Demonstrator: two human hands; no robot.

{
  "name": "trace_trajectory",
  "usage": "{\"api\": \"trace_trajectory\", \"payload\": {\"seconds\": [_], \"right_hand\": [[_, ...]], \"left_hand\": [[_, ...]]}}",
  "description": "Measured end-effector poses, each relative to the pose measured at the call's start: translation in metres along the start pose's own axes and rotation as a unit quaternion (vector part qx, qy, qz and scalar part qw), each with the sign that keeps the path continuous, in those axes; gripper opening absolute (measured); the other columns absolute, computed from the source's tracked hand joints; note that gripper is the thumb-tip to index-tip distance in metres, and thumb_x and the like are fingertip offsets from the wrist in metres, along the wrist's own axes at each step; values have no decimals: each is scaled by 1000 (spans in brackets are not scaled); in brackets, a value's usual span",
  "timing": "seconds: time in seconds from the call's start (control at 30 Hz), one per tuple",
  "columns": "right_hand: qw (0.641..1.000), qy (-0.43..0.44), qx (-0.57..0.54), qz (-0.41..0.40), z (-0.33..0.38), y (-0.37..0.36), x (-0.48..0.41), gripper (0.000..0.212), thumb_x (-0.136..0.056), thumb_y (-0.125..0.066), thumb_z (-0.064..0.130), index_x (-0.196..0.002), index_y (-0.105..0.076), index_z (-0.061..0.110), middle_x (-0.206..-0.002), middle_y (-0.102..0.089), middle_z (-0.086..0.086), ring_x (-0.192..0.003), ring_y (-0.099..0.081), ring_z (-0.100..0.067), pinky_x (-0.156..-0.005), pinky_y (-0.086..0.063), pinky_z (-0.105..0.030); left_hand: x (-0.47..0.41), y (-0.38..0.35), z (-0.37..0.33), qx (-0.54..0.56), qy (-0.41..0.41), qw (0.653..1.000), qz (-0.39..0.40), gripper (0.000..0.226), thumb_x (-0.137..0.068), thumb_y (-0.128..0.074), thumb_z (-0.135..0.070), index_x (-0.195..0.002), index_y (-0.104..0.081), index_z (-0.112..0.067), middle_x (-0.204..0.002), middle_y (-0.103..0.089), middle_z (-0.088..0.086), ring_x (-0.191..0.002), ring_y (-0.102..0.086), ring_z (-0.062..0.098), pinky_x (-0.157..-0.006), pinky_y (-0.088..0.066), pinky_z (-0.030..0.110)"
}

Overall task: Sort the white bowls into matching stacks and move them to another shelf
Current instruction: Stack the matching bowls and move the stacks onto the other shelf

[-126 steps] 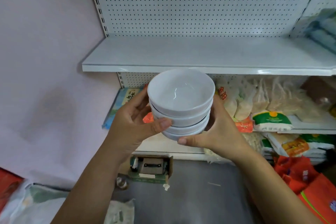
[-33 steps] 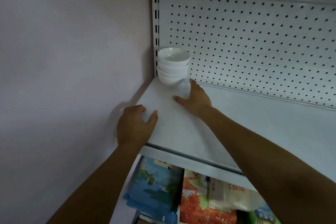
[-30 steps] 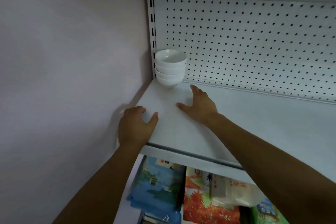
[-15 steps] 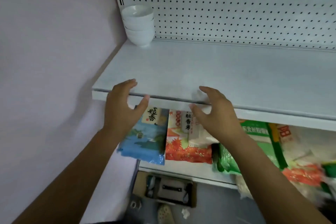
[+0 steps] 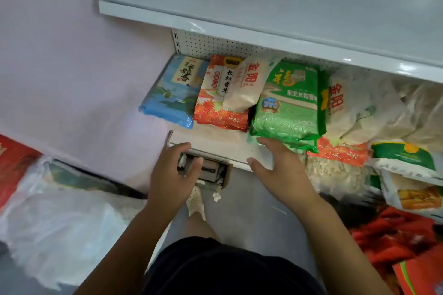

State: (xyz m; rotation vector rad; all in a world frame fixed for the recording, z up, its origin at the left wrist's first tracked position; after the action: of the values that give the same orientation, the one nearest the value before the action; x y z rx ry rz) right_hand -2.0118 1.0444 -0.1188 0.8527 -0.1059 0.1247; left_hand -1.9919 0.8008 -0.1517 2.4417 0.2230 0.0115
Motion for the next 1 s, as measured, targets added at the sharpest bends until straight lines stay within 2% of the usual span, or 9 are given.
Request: {"api": "trace_trajectory", "payload": {"seconds": [0.1,0.13,0.23,0.33,0.43,0.57,0.67,0.83,1.0], "right_hand": [[999,9,-8,31,-4,-14,31,52,-94,-71,29,-142,-56,16,-146,-56,-2,-136,-50,-18,-96,-25,-7],[999,15,-9,42,-2,-17,39,51,-94,-71,28,-141,-57,16,-144,-57,-2,-134,-51,-18,-95,-26,-7],[996,43,-8,75,15,-29,54,49,-94,-71,27,-139,-58,16,-141,-60,-2,-130,-54,-18,-92,-29,-9],[989,92,1,119,46,-52,60,47,-93,-72,29,-138,-59,17,-137,-62,-2,-124,-56,-18,-87,-29,-9],[971,157,10,179,83,-82,74,47,-93,-72,32,-137,-60,18,-134,-63,-1,-120,-58,-16,-89,-33,-12],[938,229,23,259,125,-124,109,47,-95,-69,34,-139,-58,20,-138,-59,3,-125,-53,-10,-100,-38,-20],[906,273,43,321,154,-159,143,47,-96,-67,36,-140,-56,23,-137,-56,8,-119,-47,-1,-99,-37,-20],[850,345,67,392,209,-228,230,49,-97,-65,39,-142,-54,25,-146,-53,9,-135,-48,-11,-110,-37,-26],[787,419,72,447,267,-300,359,45,-98,-63,38,-140,-55,24,-144,-55,10,-133,-49,-9,-90,-36,-12]], "left_hand": [[44,12,3,-17,30,999,-1,38,-93,-73,-29,-129,-66,-17,-123,-63,-11,-113,-56,5,-93,-39,9],[57,19,4,-18,47,999,-11,37,-94,-72,-30,-129,-66,-19,-121,-62,-13,-110,-56,6,-90,-39,8],[97,41,11,-20,92,995,-46,38,-94,-72,-32,-129,-65,-20,-121,-66,-8,-108,-59,11,-92,-45,24],[136,63,23,-42,127,988,-75,39,-93,-72,-38,-128,-66,-20,-125,-66,-7,-110,-54,5,-92,-37,15],[177,82,39,-54,192,975,-94,49,-92,-66,-51,-131,-65,-21,-132,-65,-4,-119,-57,13,-98,-35,22],[238,108,63,-36,273,949,-151,44,-96,-67,-42,-135,-63,-22,-140,-62,-5,-130,-55,17,-104,-35,26],[292,135,80,-34,315,923,-216,43,-94,-69,-43,-132,-63,-24,-136,-64,-8,-128,-57,14,-104,-37,25],[405,183,103,-34,369,884,-284,48,-94,-68,-44,-137,-57,-25,-135,-63,-11,-125,-58,11,-101,-39,23],[548,238,123,-32,403,848,-343,67,-92,-70,-44,-148,-36,-31,-133,-60,-18,-122,-57,8,-98,-40,28]]}}
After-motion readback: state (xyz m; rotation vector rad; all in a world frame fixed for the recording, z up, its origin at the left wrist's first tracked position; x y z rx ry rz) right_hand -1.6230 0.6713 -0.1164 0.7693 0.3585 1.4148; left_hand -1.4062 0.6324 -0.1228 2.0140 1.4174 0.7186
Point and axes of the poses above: each hand's wrist, its own x-axis away from the middle knuckle, its own y-axis out of the back of the hand, z = x × y, the point moved 3 cm from there along -x, towards the middle knuckle
